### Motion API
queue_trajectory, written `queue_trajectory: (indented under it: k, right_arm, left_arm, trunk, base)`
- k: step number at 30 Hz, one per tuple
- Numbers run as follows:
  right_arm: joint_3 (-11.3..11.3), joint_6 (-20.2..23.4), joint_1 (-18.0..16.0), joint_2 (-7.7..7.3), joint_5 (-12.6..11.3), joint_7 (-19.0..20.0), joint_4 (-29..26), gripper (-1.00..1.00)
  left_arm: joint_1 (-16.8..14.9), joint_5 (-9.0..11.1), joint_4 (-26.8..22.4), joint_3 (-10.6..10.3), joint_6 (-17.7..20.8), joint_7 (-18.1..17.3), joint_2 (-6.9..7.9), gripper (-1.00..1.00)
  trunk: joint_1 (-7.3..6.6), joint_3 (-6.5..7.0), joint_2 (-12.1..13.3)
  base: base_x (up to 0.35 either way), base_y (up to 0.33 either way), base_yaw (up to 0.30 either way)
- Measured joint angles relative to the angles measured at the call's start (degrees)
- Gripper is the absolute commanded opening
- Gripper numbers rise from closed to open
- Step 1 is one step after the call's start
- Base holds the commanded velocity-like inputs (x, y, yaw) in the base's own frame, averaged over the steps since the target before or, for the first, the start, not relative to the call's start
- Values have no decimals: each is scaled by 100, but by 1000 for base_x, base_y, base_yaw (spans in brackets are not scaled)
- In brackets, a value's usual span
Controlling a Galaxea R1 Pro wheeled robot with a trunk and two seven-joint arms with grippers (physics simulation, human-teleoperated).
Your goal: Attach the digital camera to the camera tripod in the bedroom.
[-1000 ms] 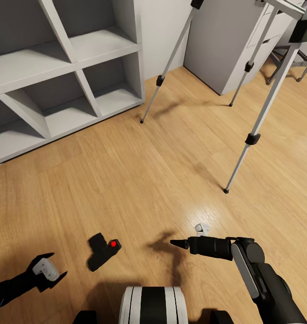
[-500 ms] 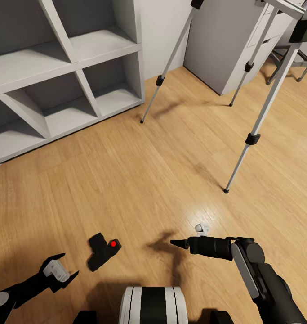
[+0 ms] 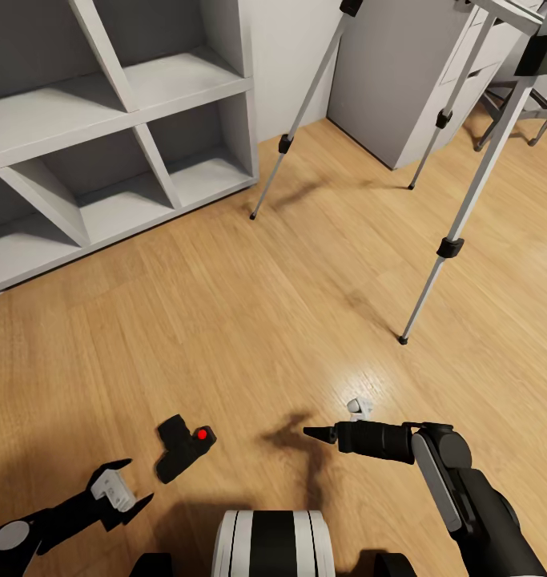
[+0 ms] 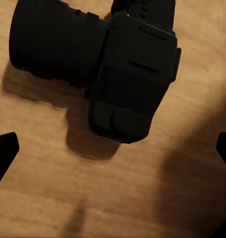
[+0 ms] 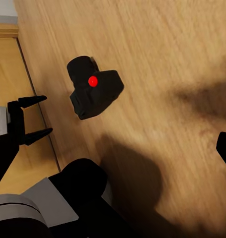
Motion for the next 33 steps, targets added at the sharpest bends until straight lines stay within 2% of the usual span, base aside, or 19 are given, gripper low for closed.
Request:
queue_trajectory:
  k: [6, 11, 14, 16, 20, 33]
  right_arm:
    - [3, -3, 0, 0, 6, 1, 0, 100]
    - [4, -5, 0, 0, 7, 1, 0, 100]
    - [8, -7, 0, 0, 8, 1, 0, 100]
    - [7, -4, 0, 0, 7, 1, 0, 100]
    - [5, -3, 0, 0, 6, 1, 0, 100]
    - [5, 0, 0, 0, 0, 2, 0, 100]
  left_arm:
    - [0, -6, -15, -35, 28, -52, -1, 100]
    - [0, -8, -15, -187, 70, -64, -17, 100]
    - [0, -12, -14, -333, 143, -61, -86, 100]
    - [0, -22, -22, -459, 391, -18, -275, 100]
    - [-1, -24, -30, -495, 539, 10, -355, 100]
    - [-1, -13, -36, -498, 603, 66, -412, 100]
  trunk:
    - [0, 0, 0]
    - [0, 0, 0]
    - [0, 0, 0]
    - [0, 0, 0]
    - [0, 0, 0]
    - [0, 0, 0]
  base:
    - [0, 0, 0]
    - [0, 0, 0]
    - [0, 0, 0]
    - [0, 0, 0]
    - [0, 0, 0]
    - [0, 0, 0]
